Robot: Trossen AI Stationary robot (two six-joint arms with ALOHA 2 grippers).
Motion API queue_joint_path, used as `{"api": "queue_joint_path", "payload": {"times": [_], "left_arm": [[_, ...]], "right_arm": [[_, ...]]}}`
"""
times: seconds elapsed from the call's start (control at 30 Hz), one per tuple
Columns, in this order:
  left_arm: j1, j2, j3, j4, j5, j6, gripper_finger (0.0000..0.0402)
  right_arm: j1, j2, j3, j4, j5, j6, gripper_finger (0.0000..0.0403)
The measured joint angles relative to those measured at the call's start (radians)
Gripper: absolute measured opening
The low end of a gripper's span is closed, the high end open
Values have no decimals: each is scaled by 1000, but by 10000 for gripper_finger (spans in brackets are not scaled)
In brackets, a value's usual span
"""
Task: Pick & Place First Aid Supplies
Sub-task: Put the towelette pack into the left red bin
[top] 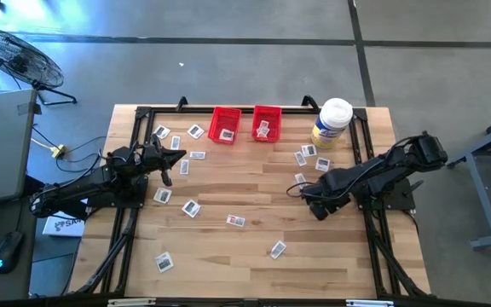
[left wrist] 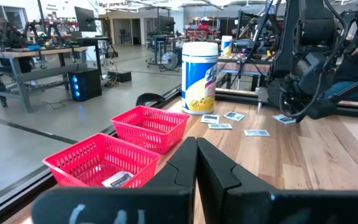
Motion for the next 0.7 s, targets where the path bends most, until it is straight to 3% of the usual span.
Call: {"api": "queue_joint_path", "payload": {"times": [0.23, 0.47, 0.7], "left_arm": [[0, 0, 0, 0, 0, 0, 1], [0, 0, 0, 0, -1, 0, 1], [0, 0, 0, 0, -1, 0, 1]], "right_arm": [[-69, -10, -78, 81, -70, -5, 83], [-121, -4, -61, 60, -57, -16, 78], [-136, -4, -63, 57, -37, 34, 26]]}}
